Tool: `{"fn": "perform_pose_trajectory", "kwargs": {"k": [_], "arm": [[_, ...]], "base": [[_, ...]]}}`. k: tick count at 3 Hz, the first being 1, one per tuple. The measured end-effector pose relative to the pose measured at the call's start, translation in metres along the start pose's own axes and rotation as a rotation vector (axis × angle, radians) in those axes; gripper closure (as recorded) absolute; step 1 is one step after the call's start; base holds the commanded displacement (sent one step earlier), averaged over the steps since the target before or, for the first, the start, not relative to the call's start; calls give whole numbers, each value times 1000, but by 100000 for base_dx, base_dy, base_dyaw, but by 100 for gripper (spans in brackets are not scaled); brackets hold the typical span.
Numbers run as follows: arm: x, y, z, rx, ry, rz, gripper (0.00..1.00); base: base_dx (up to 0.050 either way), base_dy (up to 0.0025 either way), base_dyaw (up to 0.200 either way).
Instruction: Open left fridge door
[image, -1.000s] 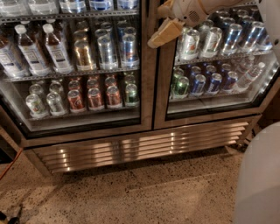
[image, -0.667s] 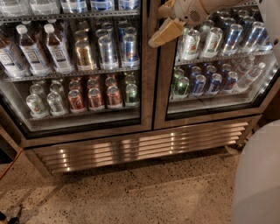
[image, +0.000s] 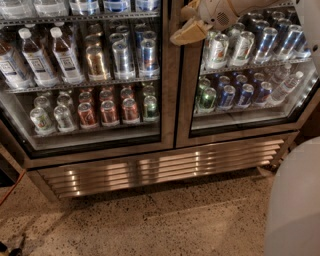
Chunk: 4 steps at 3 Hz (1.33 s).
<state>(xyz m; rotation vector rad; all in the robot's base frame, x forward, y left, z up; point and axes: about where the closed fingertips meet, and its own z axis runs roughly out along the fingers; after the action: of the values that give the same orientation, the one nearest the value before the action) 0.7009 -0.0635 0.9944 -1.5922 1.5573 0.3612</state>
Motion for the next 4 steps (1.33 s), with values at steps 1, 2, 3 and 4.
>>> {"fn": "perform_pose_trajectory", "kwargs": {"k": [1, 2, 3, 4], "arm": [[1, -2, -2, 0, 0, 0, 71], [1, -3, -3, 0, 0, 0, 53], [0, -7, -2, -1, -5, -13, 42], [1, -8, -1, -14, -9, -22, 43]], "base": [[0, 0, 0], [0, 0, 0], [0, 0, 0], [0, 0, 0]]}}
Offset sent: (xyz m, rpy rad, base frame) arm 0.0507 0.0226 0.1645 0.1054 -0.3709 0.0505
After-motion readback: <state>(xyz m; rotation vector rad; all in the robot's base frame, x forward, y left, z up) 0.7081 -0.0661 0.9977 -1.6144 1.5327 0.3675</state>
